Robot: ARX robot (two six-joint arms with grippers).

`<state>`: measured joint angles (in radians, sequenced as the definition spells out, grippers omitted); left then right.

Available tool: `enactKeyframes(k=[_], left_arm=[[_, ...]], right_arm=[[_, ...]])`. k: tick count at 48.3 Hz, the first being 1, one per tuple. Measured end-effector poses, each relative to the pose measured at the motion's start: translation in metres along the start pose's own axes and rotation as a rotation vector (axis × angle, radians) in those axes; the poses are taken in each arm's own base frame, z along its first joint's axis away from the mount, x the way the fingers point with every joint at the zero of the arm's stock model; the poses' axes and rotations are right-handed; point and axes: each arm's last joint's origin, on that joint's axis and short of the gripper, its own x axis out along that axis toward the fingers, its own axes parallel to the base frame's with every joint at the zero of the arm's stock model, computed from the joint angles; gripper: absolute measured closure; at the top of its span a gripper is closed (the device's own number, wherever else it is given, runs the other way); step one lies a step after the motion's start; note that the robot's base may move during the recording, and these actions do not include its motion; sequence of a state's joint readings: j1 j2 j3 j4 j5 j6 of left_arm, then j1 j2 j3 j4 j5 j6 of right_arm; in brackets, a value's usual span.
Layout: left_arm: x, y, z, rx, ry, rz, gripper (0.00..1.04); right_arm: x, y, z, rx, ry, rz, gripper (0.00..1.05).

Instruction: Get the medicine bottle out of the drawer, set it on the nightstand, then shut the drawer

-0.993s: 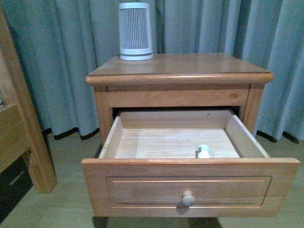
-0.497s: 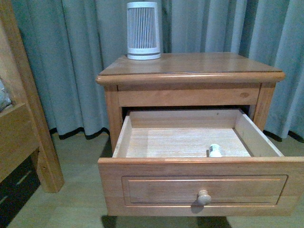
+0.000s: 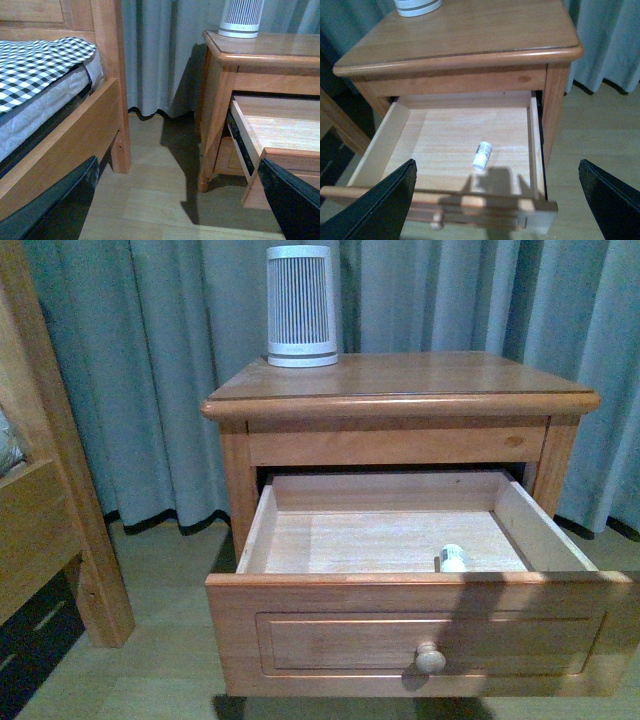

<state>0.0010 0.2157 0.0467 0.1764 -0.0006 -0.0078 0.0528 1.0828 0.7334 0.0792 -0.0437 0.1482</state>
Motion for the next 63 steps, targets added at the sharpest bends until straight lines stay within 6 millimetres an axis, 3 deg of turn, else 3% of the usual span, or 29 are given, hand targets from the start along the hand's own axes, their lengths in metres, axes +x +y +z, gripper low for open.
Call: enactKeyframes(k=[3,8,14,23,41,49,63], left_arm=[[0.0,0.0,0.0,0.0,0.0,0.0,0.06],[0.0,0.0,0.0,0.0,0.0,0.0,0.06],[0.0,0.0,0.0,0.0,0.0,0.0,0.06],[0.0,0.0,0.0,0.0,0.0,0.0,0.06],[0.0,0.0,0.0,0.0,0.0,0.0,0.06],[0.0,0.0,0.0,0.0,0.0,0.0,0.06],[0.0,0.0,0.0,0.0,0.0,0.0,0.06]], right_arm=[[0.036,0.011,0.012,-0.049,0.044,0.004,0.07],[0.083,0.023,0.014,-0.084,0.13,-0.011,0.07],[0.135,0.032,0.0,-0.094,0.254,-0.045,0.07],[0.193,0.041,-0.031,-0.111,0.37,-0.114,0.07],[0.25,0.059,-0.072,-0.148,0.437,-0.114,0.07],[0.275,0.053,-0.087,-0.149,0.462,-0.144,0.07],[0.29,0.046,-0.114,-0.137,0.515,-0.164,0.07]])
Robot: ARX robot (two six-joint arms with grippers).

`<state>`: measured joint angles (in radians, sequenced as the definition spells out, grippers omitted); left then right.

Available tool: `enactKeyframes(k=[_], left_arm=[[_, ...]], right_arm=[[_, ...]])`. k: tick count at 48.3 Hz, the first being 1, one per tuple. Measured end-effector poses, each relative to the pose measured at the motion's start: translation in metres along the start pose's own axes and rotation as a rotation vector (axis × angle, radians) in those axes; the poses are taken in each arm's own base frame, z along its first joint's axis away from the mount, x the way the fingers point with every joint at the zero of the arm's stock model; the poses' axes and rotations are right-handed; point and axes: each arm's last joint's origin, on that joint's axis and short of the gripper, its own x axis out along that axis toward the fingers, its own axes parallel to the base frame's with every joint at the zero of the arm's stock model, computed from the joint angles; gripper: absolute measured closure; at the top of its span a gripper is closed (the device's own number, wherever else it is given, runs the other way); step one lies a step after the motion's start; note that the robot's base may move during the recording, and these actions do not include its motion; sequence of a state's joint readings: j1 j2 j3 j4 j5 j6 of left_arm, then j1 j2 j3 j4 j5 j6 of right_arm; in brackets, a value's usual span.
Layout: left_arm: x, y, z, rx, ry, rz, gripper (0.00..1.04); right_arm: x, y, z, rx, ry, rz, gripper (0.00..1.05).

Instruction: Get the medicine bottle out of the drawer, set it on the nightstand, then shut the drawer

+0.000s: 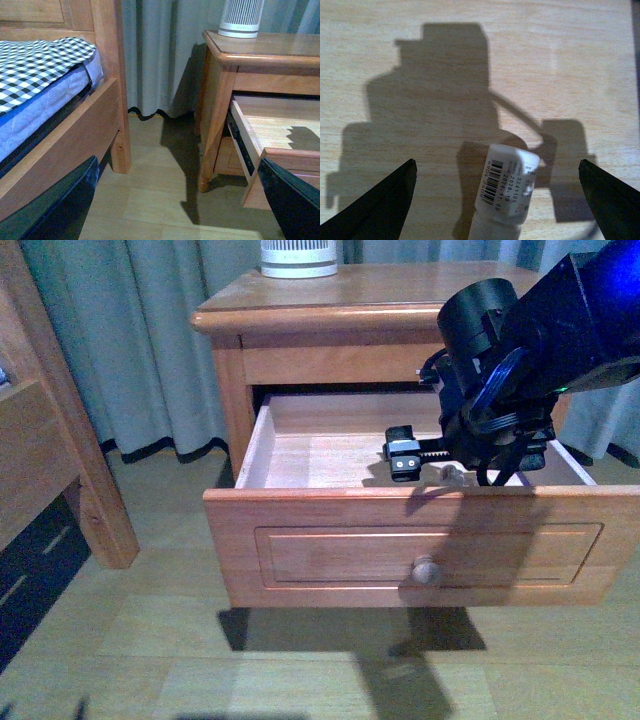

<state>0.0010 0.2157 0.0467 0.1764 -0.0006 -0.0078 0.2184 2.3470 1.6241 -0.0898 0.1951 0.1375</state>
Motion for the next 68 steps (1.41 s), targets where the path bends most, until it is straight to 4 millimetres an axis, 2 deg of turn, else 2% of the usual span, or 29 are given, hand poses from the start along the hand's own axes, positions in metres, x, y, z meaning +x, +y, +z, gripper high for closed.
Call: enactKeyframes(k=[14,17,23,34,38,43,48,55,63,68], left_arm=[[0.0,0.0,0.0,0.0,0.0,0.0,0.06],[0.0,0.0,0.0,0.0,0.0,0.0,0.06],[0.0,0.0,0.0,0.0,0.0,0.0,0.06],[0.0,0.0,0.0,0.0,0.0,0.0,0.06],[0.0,0.0,0.0,0.0,0.0,0.0,0.06],[0.0,0.0,0.0,0.0,0.0,0.0,0.06],[0.0,0.0,0.0,0.0,0.0,0.0,0.06],[0.0,0.0,0.0,0.0,0.0,0.0,0.06],[0.0,0.0,0.0,0.0,0.0,0.0,0.06],[0.0,0.0,0.0,0.0,0.0,0.0,0.06]], right_arm=[[0.015,0.004,-0.013,-0.004,0.02,0.003,0.08],[0.017,0.004,-0.014,-0.001,0.019,0.006,0.19],[0.017,0.005,-0.014,0.002,0.018,0.006,0.34],[0.017,0.005,-0.015,0.001,-0.008,0.012,0.72],[0.011,0.006,-0.017,-0.008,-0.013,0.02,0.74],[-0.007,0.008,-0.012,-0.014,-0.043,0.044,0.75],[-0.033,0.009,0.002,-0.016,-0.106,0.073,0.75],[-0.075,0.007,0.03,-0.02,-0.221,0.111,0.75],[-0.115,0.003,0.06,-0.042,-0.323,0.13,0.75],[-0.126,0.002,0.079,-0.054,-0.358,0.118,0.75]])
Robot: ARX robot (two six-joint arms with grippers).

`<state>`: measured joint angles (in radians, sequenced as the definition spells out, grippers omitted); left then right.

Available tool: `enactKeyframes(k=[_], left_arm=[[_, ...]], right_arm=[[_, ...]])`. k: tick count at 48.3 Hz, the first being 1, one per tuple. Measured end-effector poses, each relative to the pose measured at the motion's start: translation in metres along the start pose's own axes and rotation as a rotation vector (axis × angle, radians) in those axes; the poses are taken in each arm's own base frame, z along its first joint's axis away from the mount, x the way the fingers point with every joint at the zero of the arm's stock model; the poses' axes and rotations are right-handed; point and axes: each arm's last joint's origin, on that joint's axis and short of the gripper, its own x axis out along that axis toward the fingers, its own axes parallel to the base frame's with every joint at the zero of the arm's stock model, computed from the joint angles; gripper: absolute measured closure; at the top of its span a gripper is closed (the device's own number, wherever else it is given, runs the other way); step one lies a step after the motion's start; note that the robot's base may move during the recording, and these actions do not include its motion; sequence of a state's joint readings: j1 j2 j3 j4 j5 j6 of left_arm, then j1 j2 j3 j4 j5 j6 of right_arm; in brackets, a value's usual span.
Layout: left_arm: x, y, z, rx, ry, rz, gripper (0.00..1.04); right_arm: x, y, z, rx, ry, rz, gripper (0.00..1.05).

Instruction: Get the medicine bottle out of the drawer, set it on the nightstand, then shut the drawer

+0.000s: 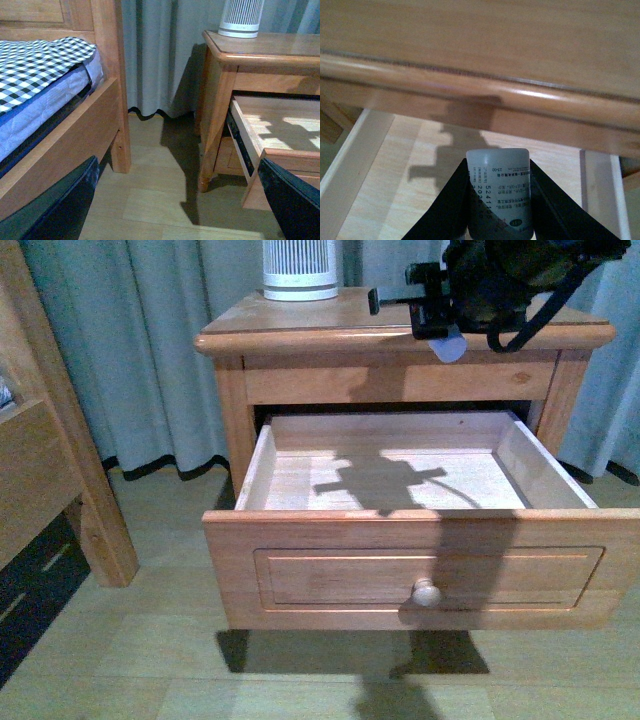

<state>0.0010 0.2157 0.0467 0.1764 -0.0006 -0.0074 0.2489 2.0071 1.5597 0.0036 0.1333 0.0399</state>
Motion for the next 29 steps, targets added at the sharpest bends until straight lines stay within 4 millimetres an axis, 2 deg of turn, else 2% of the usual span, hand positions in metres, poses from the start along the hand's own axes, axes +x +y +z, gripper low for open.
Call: enactKeyframes(k=[10,16,22,29], left_arm=[[0.0,0.0,0.0,0.0,0.0,0.0,0.06],[0.0,0.0,0.0,0.0,0.0,0.0,0.06],[0.0,0.0,0.0,0.0,0.0,0.0,0.06],[0.0,0.0,0.0,0.0,0.0,0.0,0.06]], right_arm=[[0.005,-0.002,0.044,-0.02,-0.071,-0.039,0.75],[0.012,-0.004,0.063,-0.02,-0.102,-0.063,0.75],[0.025,-0.008,0.077,-0.029,-0.106,-0.095,0.75],[0.042,-0.012,0.085,-0.041,-0.08,-0.132,0.75]])
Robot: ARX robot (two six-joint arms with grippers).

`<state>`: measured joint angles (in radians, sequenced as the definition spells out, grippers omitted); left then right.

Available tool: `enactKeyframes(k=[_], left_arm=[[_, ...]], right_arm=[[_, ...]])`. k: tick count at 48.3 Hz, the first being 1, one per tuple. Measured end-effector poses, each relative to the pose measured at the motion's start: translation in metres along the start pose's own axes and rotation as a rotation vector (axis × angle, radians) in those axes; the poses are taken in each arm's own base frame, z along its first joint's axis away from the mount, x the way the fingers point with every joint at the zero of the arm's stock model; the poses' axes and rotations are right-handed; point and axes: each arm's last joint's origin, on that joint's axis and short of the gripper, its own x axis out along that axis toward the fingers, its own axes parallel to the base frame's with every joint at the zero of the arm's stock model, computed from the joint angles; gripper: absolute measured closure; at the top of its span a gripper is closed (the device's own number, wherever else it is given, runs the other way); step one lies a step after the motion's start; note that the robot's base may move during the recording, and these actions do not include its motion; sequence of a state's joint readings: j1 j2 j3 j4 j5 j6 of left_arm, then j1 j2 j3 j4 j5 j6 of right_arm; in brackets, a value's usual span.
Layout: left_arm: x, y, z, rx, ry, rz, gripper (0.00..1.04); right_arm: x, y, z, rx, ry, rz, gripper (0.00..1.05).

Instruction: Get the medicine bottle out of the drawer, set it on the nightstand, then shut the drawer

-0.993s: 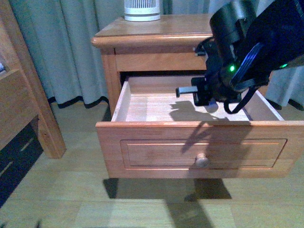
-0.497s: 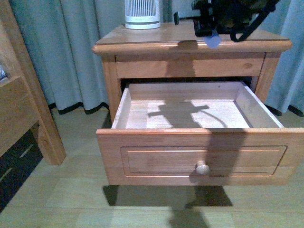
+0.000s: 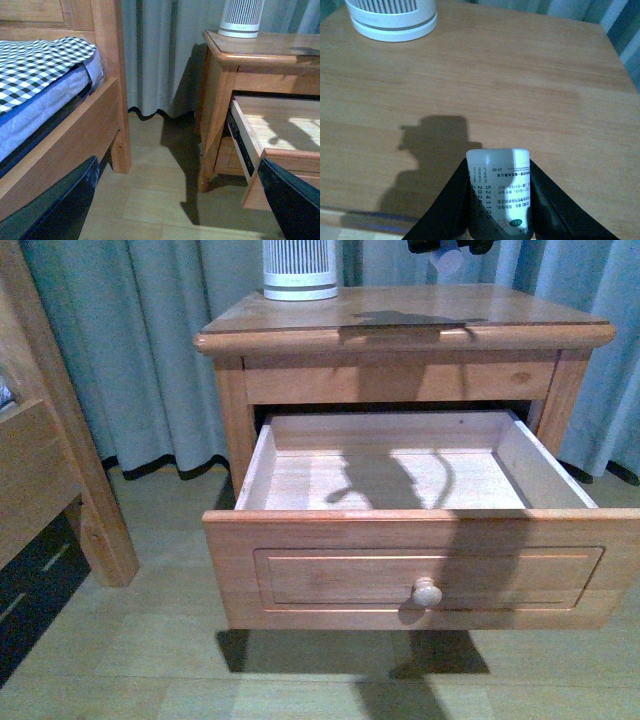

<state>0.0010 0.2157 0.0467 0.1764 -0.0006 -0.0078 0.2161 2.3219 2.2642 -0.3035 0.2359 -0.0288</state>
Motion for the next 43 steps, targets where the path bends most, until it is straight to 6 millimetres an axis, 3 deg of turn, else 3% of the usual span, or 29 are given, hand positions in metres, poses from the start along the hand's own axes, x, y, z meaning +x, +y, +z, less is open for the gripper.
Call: enactKeyframes(k=[15,32,39,43], left_arm=[[0.0,0.0,0.0,0.0,0.0,0.0,0.06],[0.0,0.0,0.0,0.0,0.0,0.0,0.06],[0.0,0.0,0.0,0.0,0.0,0.0,0.06],[0.0,0.0,0.0,0.0,0.0,0.0,0.06]], right_arm=[[0.035,-0.006,-0.002,-0.058,0.044,-0.071,0.75],[0.053,-0.002,-0.026,-0.083,0.058,-0.082,0.75],[0.058,-0.002,-0.04,-0.097,0.057,-0.082,0.46],[0.057,-0.003,-0.041,-0.093,0.046,-0.077,0.34]])
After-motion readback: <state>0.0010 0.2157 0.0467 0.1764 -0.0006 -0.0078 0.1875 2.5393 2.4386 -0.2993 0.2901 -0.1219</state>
